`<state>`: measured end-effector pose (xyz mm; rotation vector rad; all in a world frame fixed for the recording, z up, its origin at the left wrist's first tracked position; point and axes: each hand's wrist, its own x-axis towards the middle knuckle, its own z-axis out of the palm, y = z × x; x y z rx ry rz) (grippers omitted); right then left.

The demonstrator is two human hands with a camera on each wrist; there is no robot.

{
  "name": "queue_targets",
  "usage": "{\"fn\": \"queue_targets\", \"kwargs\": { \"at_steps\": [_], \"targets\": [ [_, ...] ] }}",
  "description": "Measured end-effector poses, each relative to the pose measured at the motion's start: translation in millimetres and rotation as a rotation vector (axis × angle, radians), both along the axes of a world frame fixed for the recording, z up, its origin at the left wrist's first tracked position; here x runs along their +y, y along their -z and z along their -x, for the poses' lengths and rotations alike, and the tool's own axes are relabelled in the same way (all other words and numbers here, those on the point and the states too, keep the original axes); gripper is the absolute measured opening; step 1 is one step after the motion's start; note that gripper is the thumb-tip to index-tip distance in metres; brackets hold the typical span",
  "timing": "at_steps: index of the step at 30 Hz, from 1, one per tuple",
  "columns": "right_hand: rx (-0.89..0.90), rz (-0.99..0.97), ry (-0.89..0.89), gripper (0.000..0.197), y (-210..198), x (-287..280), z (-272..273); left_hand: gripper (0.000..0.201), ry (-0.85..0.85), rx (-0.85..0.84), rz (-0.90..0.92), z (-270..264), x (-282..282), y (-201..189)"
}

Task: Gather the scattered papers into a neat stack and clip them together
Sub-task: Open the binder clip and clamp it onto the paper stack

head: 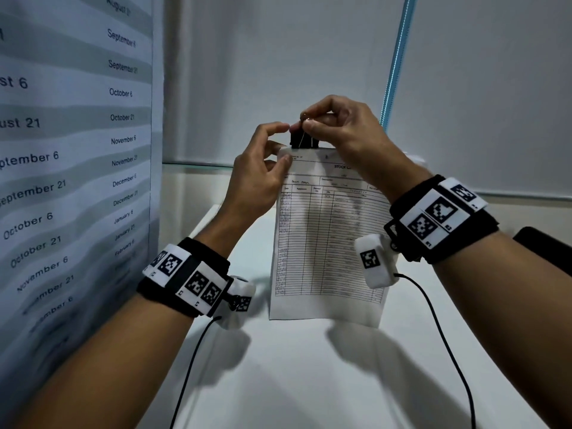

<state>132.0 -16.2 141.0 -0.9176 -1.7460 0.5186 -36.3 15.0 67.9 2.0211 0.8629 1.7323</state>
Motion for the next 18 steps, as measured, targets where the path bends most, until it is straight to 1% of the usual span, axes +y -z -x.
{"fn": "queue_targets", "kwargs": {
  "at_steps": [3, 12, 18],
  "targets": [
    [-0.054, -0.004, 0.032, 0.024, 2.3, 2.6, 0.5, 0.042, -0.007, -0.007, -0.024, 0.0, 2.7, 1.9],
    [-0.087, -0.021, 0.076, 0.028, 6.3, 6.5, 1.9, 0.03, -0.036, -0.015, -0.084, -3.7, 5.6, 6.6],
    [-0.16, -0.08, 0.117, 0.029, 9.5, 10.3, 2.9, 0.028, -0.05, -0.01, -0.099, -2.8, 5.7, 6.8]
  ]
}}
